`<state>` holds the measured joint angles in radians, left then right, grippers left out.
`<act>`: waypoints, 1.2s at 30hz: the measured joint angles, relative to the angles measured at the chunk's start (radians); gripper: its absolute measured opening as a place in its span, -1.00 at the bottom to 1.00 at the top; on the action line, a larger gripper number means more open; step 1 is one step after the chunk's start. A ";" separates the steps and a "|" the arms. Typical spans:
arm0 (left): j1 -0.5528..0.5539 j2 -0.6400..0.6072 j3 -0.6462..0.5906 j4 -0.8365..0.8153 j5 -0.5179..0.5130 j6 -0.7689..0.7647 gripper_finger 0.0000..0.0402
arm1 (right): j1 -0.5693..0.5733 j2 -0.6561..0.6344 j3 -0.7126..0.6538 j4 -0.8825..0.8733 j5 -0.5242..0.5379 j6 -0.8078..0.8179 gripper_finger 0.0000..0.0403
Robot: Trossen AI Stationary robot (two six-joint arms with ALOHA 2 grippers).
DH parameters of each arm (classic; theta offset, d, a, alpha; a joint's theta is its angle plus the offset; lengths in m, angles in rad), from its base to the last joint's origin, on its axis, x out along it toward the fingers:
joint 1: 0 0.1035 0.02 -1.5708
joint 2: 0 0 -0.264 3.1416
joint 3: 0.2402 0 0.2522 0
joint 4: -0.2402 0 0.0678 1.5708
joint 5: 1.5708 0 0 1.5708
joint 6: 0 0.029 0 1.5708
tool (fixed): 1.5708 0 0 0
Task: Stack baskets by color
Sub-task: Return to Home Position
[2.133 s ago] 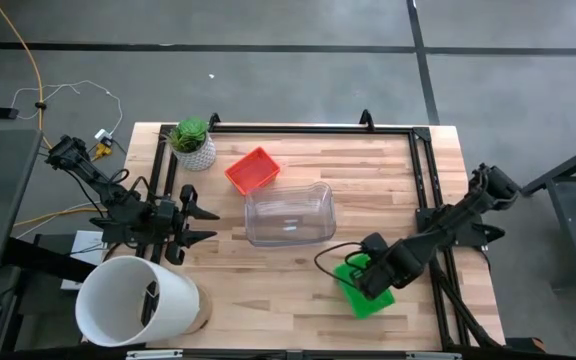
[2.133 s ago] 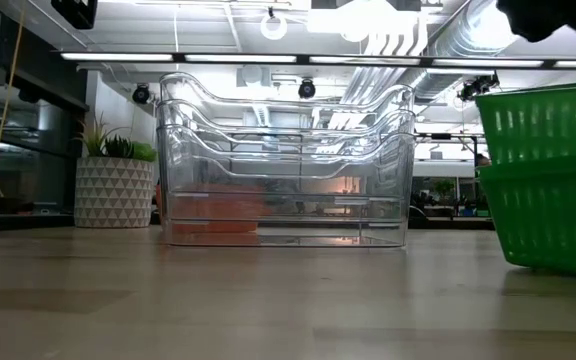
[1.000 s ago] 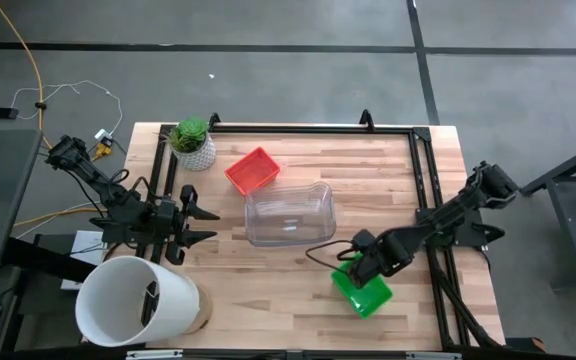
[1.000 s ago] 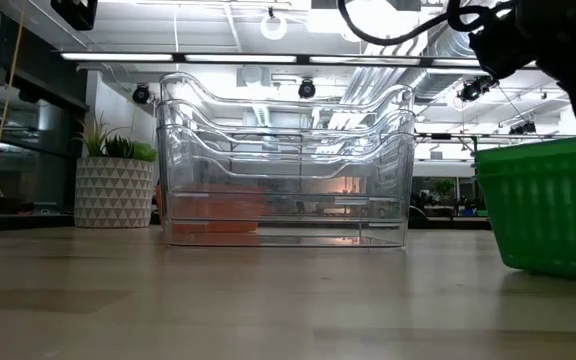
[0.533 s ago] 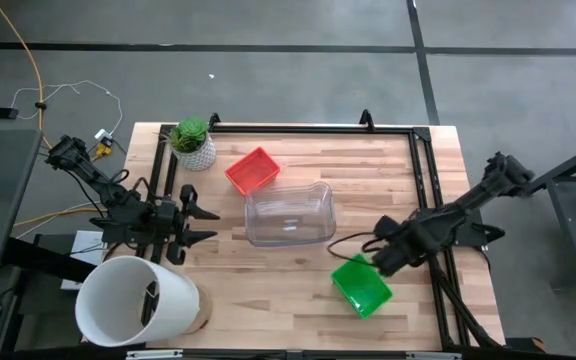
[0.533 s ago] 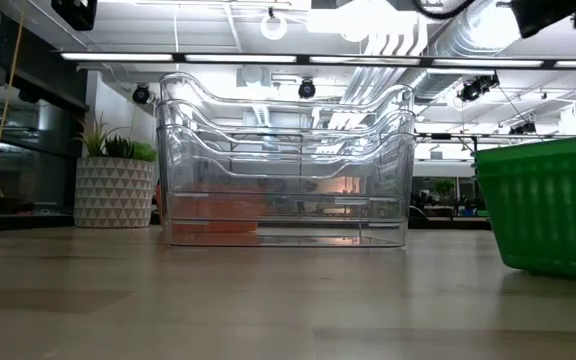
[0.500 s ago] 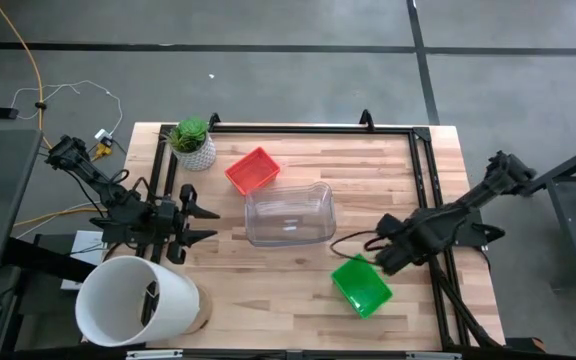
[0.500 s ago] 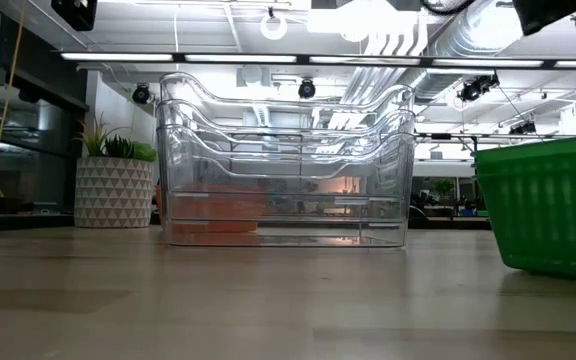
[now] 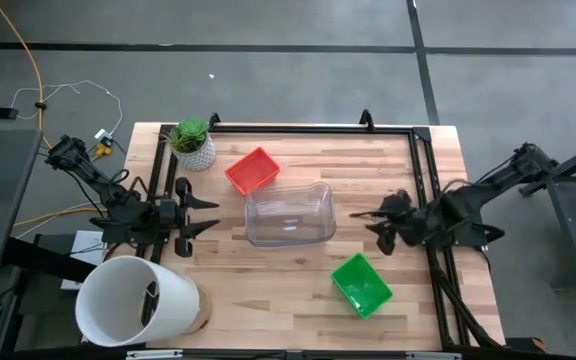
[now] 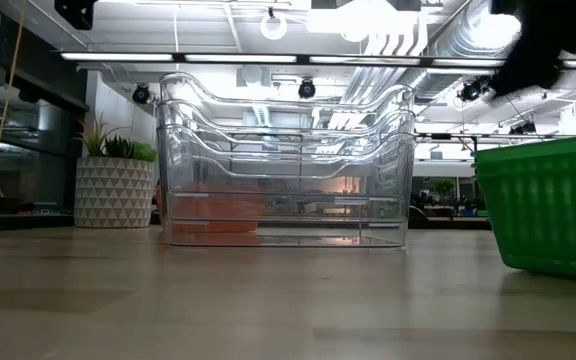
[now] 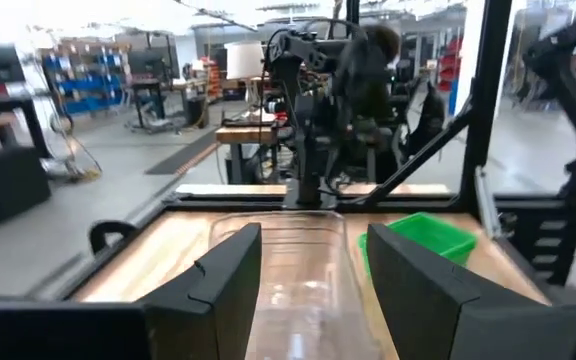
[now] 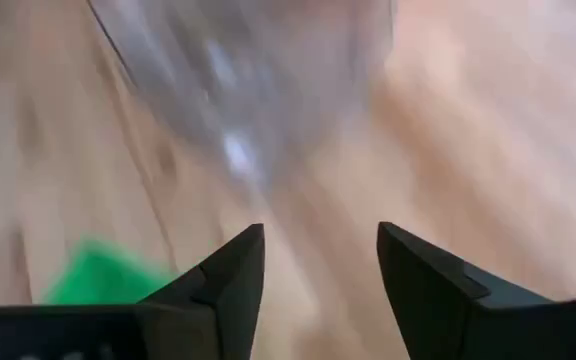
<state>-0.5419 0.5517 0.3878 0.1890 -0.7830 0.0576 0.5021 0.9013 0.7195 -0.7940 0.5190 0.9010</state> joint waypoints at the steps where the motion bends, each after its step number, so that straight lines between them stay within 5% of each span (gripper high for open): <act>1: 0.000 0.000 0.000 0.000 0.000 0.028 -0.14 | -0.019 -0.022 -0.009 0.072 0.037 -0.086 -0.11; 7: 0.000 -0.012 0.027 -0.014 -0.081 0.068 -0.15 | -0.139 -0.099 -0.004 0.519 0.092 -0.634 -0.26; 11: 0.024 -0.065 0.074 -0.093 0.058 0.123 -0.28 | -0.224 -0.123 0.003 0.673 -0.019 -0.828 -0.41; 18: 0.205 -0.152 0.051 -0.187 0.206 0.130 -0.94 | -0.359 -0.109 0.003 0.647 -0.174 -0.840 -0.84; 28: 0.466 -0.277 -0.015 -0.217 0.507 0.087 -1.00 | -0.484 -0.092 0.003 0.647 -0.293 -0.856 -0.98; 36: 0.545 -0.343 -0.019 -0.336 0.600 0.058 -1.00 | -0.514 -0.091 0.003 0.647 -0.296 -0.856 -1.00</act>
<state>0.0030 0.2083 0.3687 -0.1467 -0.1834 0.1159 -0.0118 0.8104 0.7223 -0.1467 0.2234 0.0447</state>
